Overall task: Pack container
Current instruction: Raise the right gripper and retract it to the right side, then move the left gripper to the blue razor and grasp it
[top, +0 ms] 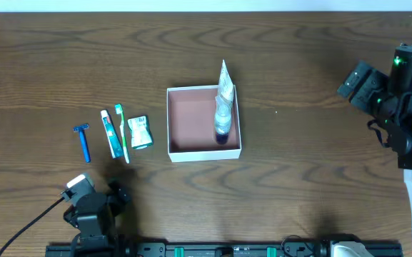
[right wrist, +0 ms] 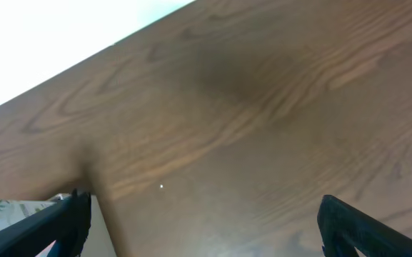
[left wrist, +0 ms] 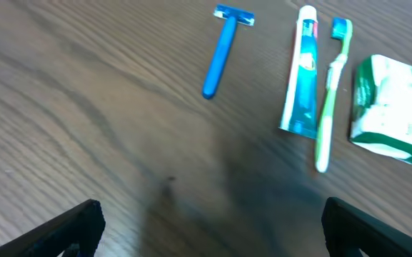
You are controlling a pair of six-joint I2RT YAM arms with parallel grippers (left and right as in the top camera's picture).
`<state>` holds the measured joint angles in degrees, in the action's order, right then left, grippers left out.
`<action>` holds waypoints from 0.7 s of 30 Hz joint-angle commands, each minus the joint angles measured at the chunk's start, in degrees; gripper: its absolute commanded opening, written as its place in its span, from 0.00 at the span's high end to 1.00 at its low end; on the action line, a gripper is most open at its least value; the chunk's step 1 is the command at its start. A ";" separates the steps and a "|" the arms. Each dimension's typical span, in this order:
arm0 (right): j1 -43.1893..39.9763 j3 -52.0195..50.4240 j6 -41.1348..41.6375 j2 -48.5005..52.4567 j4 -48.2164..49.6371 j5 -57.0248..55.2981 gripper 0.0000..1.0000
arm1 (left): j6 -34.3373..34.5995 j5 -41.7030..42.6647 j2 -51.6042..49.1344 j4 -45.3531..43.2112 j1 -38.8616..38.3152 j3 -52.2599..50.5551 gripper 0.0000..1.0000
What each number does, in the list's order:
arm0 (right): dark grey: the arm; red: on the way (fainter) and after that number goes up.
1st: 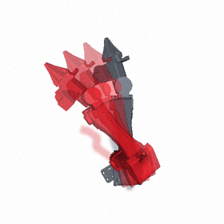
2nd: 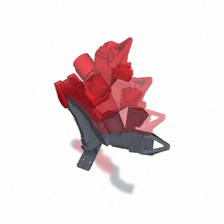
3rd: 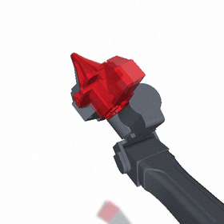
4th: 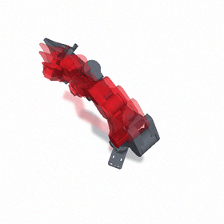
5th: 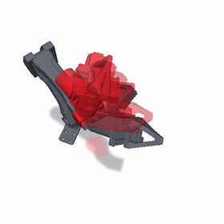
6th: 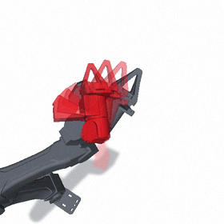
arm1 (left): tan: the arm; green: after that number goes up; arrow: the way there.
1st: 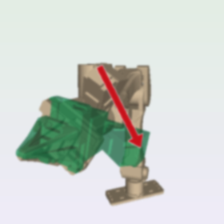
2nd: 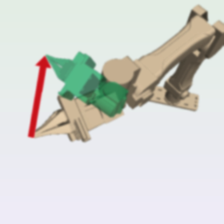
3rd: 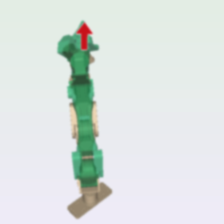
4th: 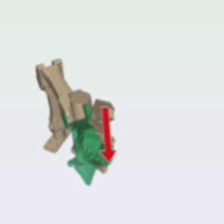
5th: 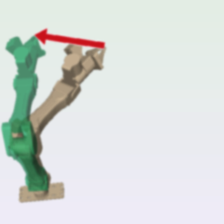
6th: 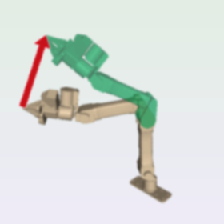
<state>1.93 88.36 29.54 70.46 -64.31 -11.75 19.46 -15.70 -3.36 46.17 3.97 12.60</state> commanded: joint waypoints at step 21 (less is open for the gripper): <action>-0.42 0.46 0.61 -0.04 -1.51 0.39 0.01 | 2.08 6.91 -18.16 -11.74 0.00 15.26 0.02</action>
<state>1.93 88.33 29.56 70.48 -65.80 -11.31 23.81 -7.70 -13.23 33.26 3.97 19.53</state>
